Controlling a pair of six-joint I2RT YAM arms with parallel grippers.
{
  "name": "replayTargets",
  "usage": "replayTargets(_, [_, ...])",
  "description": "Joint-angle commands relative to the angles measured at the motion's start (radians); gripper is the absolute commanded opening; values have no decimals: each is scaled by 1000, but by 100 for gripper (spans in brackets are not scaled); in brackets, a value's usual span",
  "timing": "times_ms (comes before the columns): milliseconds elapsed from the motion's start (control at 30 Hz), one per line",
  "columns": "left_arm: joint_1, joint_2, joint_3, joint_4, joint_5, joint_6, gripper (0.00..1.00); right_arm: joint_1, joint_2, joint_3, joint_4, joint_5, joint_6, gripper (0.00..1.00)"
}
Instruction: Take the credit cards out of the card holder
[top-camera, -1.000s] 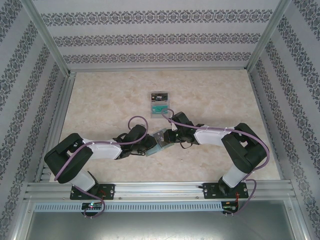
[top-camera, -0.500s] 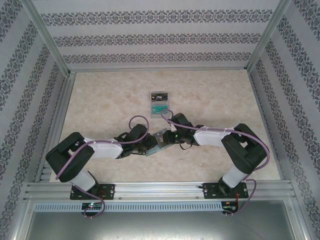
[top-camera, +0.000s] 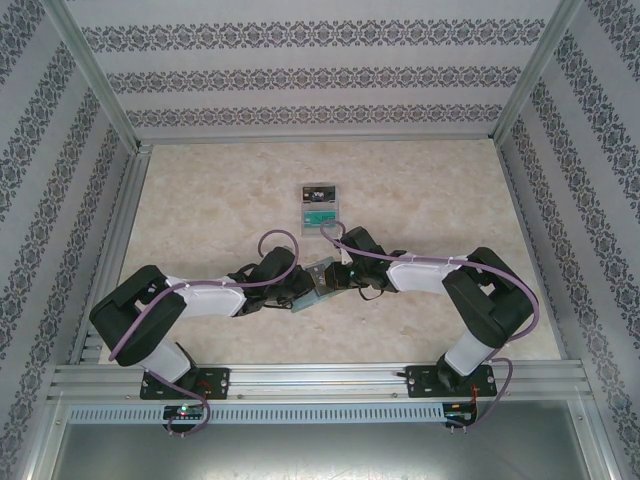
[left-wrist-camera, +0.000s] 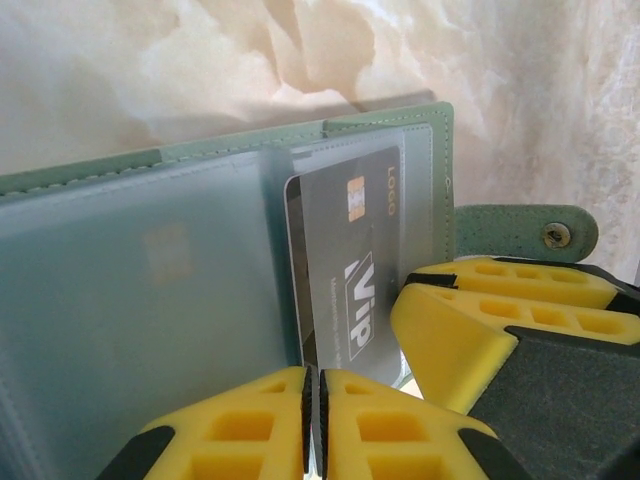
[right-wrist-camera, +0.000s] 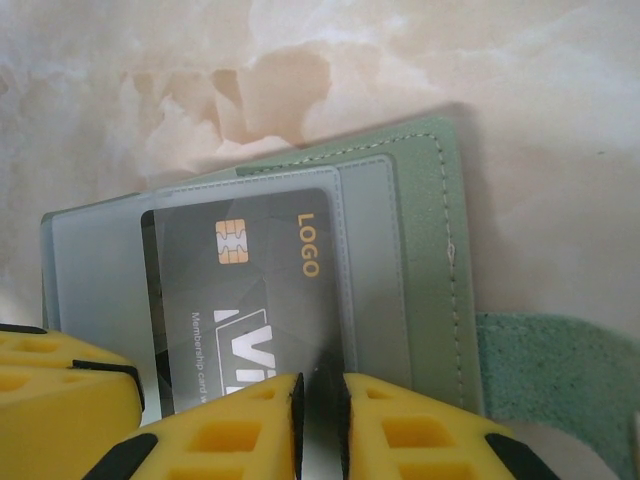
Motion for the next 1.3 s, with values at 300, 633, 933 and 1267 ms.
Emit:
replayTargets(300, [-13,25,17,-22,-3,-12,16,11,4,-19,-34,-4,12,21])
replayTargets(633, [-13,63,17,42,24,-23,15,12,7,-19,-29,-7,14,21])
replayTargets(933, [-13,31,1,27,10,-25,0,3,22,-17,-33,-6,18,20])
replayTargets(1267, [-10,-29,-51,6,-12,-33,0,-39,44,-24,-38,-9,31,20])
